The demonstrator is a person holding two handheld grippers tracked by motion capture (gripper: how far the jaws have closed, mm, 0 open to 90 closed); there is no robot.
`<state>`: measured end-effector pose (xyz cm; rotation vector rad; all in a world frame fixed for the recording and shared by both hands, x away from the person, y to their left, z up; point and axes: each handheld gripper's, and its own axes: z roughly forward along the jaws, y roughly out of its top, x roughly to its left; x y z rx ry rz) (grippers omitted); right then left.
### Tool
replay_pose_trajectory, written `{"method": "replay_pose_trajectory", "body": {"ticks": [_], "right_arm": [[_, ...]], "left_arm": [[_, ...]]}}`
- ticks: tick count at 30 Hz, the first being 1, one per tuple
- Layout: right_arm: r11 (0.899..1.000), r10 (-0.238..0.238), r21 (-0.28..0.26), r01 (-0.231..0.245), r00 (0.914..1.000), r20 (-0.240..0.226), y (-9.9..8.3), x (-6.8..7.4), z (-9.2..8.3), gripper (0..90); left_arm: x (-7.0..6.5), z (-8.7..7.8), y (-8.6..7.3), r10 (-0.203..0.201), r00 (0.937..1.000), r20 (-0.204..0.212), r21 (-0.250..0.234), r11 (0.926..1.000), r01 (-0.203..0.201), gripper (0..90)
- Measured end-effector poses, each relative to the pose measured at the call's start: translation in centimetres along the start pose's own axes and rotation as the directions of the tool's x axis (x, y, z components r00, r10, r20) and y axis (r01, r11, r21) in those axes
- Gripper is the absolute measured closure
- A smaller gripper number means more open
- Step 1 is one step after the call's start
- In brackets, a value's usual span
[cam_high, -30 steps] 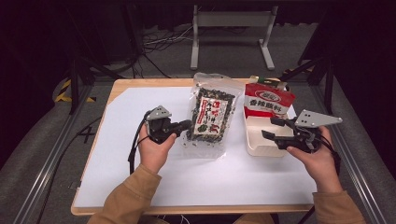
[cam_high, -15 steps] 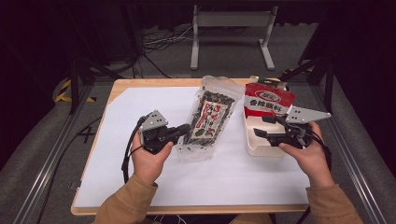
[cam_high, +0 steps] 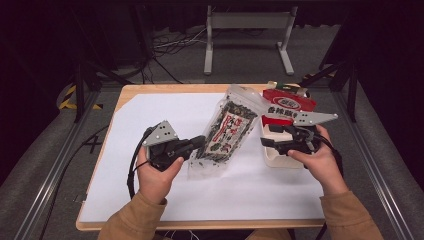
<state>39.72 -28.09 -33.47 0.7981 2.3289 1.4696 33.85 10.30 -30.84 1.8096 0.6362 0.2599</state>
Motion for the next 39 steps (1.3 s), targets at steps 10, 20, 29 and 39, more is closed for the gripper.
{"method": "replay_pose_trajectory", "body": {"ticks": [10, 20, 29, 39], "right_arm": [[0.996, 0.089, -0.018, -0.091, 0.9922, -0.087, -0.6, -0.5, 1.8, 33.7], [0.989, 0.112, -0.072, -0.129, 0.974, -0.196, -1.1, -0.2, 3.1, 33.6], [0.985, 0.077, -0.138, -0.103, 0.98, -0.184, -0.7, 0.1, 2.3, 33.1], [0.951, 0.002, -0.304, -0.058, 0.9833, -0.182, 0.0, 0.5, 0.3, 34.5]], "left_arm": [[-1.3, -0.4, 0.3, 0.039, 0.9974, 0.061, -0.013, 0.9992, -0.038, 90.0], [-1.8, -0.2, 0.4, 0.046, 0.9926, 0.112, -0.025, 0.9987, -0.044, 90.0], [-1.6, -0.2, 0.3, 0.084, 0.9847, 0.152, -0.038, 0.9962, -0.079, 90.0], [-1.2, 0.3, 0.0, 0.136, 0.9736, 0.183, -0.005, 0.9904, -0.138, 90.0]]}}
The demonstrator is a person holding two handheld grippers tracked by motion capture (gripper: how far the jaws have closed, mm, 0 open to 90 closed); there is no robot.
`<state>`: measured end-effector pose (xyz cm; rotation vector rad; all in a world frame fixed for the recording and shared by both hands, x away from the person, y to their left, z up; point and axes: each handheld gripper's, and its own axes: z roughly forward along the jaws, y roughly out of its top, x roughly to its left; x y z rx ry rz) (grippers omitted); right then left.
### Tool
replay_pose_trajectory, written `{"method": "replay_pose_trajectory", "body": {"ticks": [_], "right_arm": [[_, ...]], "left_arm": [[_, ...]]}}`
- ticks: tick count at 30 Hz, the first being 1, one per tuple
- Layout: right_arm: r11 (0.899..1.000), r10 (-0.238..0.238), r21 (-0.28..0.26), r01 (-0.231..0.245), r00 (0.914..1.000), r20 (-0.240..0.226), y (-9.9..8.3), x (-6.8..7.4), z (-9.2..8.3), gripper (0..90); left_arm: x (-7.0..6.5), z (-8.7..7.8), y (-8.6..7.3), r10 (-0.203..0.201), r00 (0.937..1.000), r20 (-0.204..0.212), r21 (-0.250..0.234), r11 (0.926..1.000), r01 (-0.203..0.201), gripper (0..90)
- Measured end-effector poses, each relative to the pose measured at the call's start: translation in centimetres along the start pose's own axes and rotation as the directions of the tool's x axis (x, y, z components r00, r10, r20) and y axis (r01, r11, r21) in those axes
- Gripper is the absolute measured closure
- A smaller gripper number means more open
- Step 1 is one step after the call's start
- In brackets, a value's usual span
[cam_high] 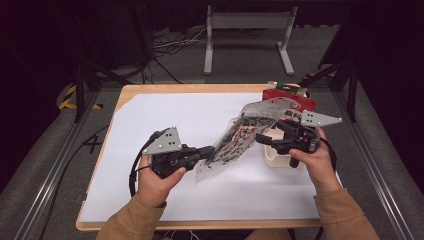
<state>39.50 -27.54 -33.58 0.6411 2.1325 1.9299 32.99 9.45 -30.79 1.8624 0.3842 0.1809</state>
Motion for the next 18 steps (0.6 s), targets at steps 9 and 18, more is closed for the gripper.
{"method": "replay_pose_trajectory", "body": {"ticks": [9, 18], "right_arm": [[0.994, -0.061, -0.088, 0.061, 0.9981, -0.007, 0.6, 0.8, -1.6, 56.5], [0.995, -0.096, -0.031, 0.093, 0.9895, -0.108, 1.3, 1.7, -2.2, 73.6]], "left_arm": [[1.5, 0.8, -1.0, -0.034, 0.9994, -0.01, 0.062, 0.9975, 0.034, 90.0], [2.9, 1.0, -1.9, -0.064, 0.9965, -0.054, 0.082, 0.9943, 0.068, 90.0]]}}
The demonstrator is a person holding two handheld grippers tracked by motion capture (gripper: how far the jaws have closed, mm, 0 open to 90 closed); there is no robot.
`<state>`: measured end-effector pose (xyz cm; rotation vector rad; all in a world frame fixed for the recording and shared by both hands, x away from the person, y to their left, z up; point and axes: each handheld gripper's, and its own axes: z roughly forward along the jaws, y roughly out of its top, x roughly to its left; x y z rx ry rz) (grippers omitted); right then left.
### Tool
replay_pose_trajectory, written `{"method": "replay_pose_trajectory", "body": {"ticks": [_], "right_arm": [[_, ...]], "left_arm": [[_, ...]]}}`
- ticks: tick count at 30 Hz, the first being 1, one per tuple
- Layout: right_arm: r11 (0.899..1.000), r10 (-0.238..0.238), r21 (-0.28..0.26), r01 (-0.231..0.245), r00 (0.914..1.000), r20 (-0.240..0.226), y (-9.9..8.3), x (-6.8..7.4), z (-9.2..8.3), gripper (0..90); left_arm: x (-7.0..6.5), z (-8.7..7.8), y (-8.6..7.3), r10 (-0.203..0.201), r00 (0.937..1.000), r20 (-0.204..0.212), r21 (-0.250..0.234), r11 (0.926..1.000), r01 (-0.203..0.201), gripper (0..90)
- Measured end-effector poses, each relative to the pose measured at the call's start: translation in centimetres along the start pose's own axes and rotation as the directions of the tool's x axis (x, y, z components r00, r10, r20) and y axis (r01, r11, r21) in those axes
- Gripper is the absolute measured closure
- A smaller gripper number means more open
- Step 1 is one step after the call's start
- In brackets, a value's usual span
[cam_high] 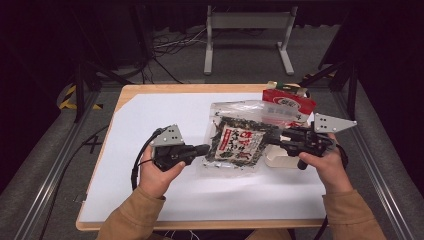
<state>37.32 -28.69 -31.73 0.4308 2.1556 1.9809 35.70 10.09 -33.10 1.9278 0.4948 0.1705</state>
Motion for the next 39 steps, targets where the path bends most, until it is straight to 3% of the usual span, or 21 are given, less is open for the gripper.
{"method": "replay_pose_trajectory", "body": {"ticks": [6, 9, 11, 14, 21, 32, 39], "right_arm": [[1.0, -0.019, 0.019, 0.02, 0.9977, -0.066, 0.6, 0.5, -0.2, 76.9], [0.999, -0.032, 0.027, 0.034, 0.997, -0.07, 1.1, 0.6, -0.4, 77.1], [0.998, -0.042, 0.038, 0.045, 0.9969, -0.067, 1.5, 0.7, -0.5, 77.2], [0.995, -0.07, 0.067, 0.073, 0.9964, -0.047, 2.1, 0.9, -0.7, 77.2], [0.994, -0.088, 0.068, 0.088, 0.9961, -0.003, 3.6, 0.8, -2.1, 77.2], [0.993, -0.104, 0.065, 0.099, 0.9917, 0.076, 6.2, 0.4, -4.6, 77.1], [0.992, -0.118, 0.064, 0.11, 0.9844, 0.131, 7.7, 0.1, -6.0, 77.1]], "left_arm": [[0.5, 0.2, -0.2, -0.009, 0.9999, 0.012, -0.015, 0.9999, 0.009, 88.5], [0.5, 0.5, -0.3, 0.008, 0.9999, 0.012, -0.022, 0.9997, -0.008, 86.1], [0.5, 0.6, -0.3, 0.004, 0.9999, 0.016, -0.033, 0.9994, -0.003, 78.8], [0.6, 0.4, -0.3, 0.008, 0.9999, 0.012, -0.042, 0.9991, -0.007, 71.4], [1.1, 0.1, -0.3, 0.019, 0.9996, -0.021, -0.036, 0.9992, -0.02, 58.8], [2.5, -0.3, -1.0, -0.008, 0.9976, -0.068, -0.022, 0.9997, 0.006, 52.5], [3.4, -0.5, -1.4, -0.027, 0.9957, -0.089, -0.019, 0.9995, 0.026, 49.8]]}}
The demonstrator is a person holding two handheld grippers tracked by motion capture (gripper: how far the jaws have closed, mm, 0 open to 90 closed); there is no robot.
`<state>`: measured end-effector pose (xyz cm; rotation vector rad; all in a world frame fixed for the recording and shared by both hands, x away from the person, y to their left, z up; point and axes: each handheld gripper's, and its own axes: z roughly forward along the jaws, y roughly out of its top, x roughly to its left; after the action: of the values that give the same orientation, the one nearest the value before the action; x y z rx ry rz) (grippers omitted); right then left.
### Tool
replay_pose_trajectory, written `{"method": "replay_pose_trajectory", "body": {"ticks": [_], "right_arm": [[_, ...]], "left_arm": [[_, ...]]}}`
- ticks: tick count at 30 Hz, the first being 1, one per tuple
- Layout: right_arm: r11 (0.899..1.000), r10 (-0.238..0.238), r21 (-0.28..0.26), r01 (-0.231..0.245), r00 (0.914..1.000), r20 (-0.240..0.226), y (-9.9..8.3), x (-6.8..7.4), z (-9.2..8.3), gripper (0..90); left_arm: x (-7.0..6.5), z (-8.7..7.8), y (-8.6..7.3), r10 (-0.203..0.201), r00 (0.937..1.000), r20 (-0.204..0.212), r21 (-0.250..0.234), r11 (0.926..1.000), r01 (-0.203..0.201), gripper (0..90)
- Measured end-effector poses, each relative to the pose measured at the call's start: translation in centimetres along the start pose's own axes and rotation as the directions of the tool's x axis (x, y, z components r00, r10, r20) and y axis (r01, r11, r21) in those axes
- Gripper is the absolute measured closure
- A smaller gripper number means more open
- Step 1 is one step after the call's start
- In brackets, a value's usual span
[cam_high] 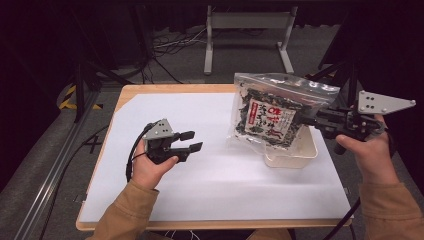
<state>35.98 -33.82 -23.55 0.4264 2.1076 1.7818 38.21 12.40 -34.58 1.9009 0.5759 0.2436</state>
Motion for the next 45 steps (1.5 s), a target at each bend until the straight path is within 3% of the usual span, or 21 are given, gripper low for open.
{"method": "replay_pose_trajectory", "body": {"ticks": [12, 18, 23, 32, 38, 45], "right_arm": [[1.0, -0.015, 0.018, 0.014, 0.9971, 0.074, 0.6, -1.0, -1.5, 77.1], [0.999, -0.028, 0.041, 0.022, 0.9898, 0.14, 0.3, -1.8, -2.2, 77.1], [0.999, -0.011, 0.045, 0.003, 0.984, 0.178, -0.2, -2.3, -2.7, 77.1], [0.998, -0.01, 0.056, -0.004, 0.968, 0.251, -0.5, -2.7, -3.4, 77.1], [0.997, 0.036, 0.057, -0.057, 0.9496, 0.311, -1.5, -3.2, -3.6, 77.1], [0.994, 0.059, 0.066, -0.086, 0.9392, 0.338, -2.4, -3.4, -3.3, 77.1]], "left_arm": [[1.4, -0.7, -0.8, -0.03, 0.9971, -0.07, 0.005, 0.9995, 0.03, 39.2], [2.1, -1.0, -1.1, -0.031, 0.9954, -0.091, 0.001, 0.9995, 0.031, 38.3], [2.5, -1.2, -1.4, -0.042, 0.9939, -0.101, -0.001, 0.9991, 0.042, 38.0], [2.9, -1.3, -1.6, -0.056, 0.992, -0.113, 0.003, 0.9984, 0.056, 36.5], [3.0, -1.2, -1.7, -0.056, 0.9919, -0.114, 0.008, 0.9983, 0.057, 35.7], [3.1, -1.2, -1.8, -0.054, 0.9917, -0.117, 0.01, 0.9984, 0.055, 35.7]]}}
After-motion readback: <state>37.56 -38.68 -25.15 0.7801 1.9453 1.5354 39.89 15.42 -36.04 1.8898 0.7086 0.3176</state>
